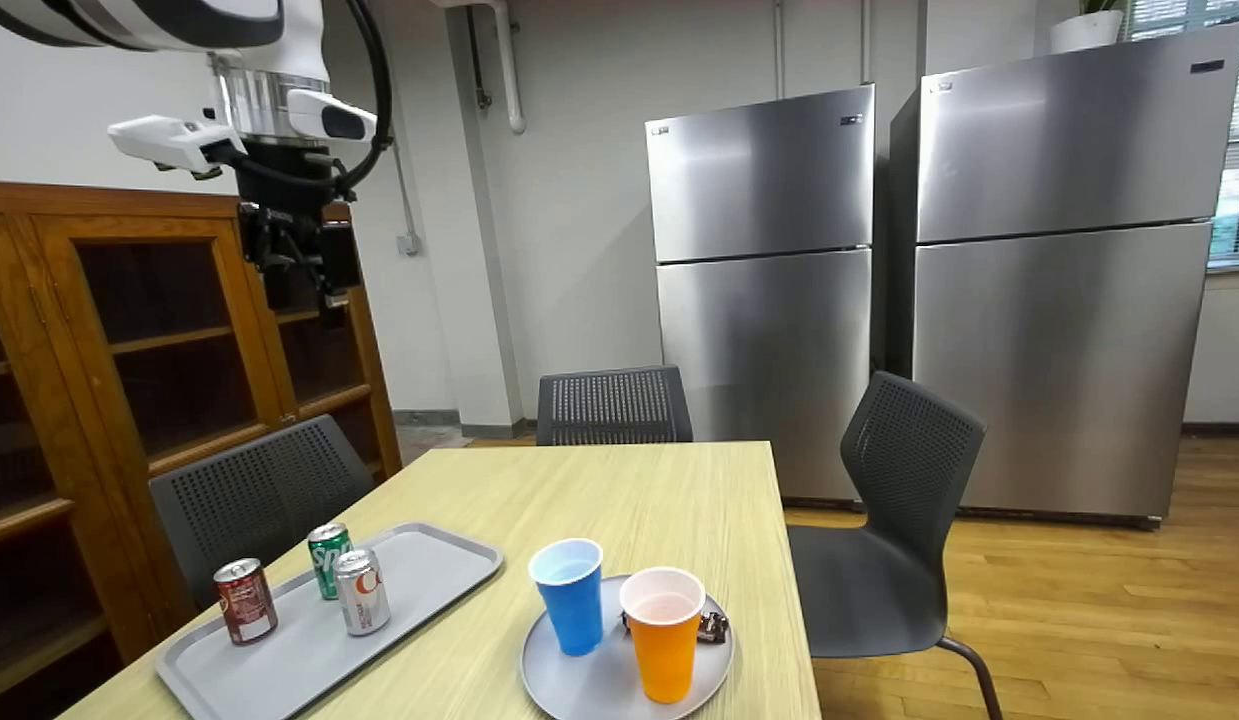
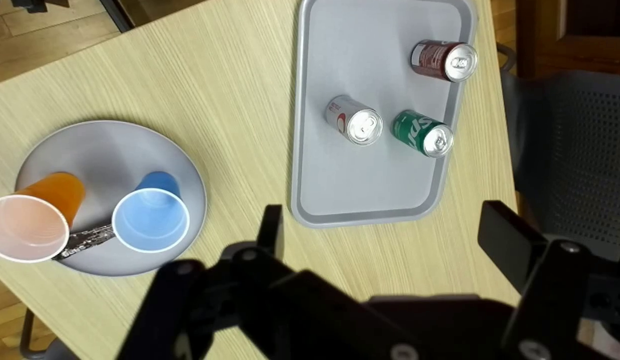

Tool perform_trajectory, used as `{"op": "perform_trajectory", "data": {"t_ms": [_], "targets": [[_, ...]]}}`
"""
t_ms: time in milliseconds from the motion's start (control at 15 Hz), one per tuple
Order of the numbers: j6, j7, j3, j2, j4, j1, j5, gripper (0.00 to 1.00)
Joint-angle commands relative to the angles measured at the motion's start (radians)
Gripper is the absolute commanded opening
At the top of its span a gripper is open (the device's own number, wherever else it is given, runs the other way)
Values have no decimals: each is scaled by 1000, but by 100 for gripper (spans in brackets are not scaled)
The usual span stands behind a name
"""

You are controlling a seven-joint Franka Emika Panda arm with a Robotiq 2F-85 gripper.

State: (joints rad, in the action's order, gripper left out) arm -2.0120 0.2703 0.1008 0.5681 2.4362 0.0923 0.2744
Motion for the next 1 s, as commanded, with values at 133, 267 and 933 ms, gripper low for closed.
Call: {"op": "perform_trajectory", "data": {"t_ms": [133, 267, 933], "targets": [[-151, 19, 13, -51, 34, -33, -7, 100], [-201, 22, 10, -80, 48, -46, -21, 100], [-339, -10, -47, -278, 39, -82, -54, 100]]}}
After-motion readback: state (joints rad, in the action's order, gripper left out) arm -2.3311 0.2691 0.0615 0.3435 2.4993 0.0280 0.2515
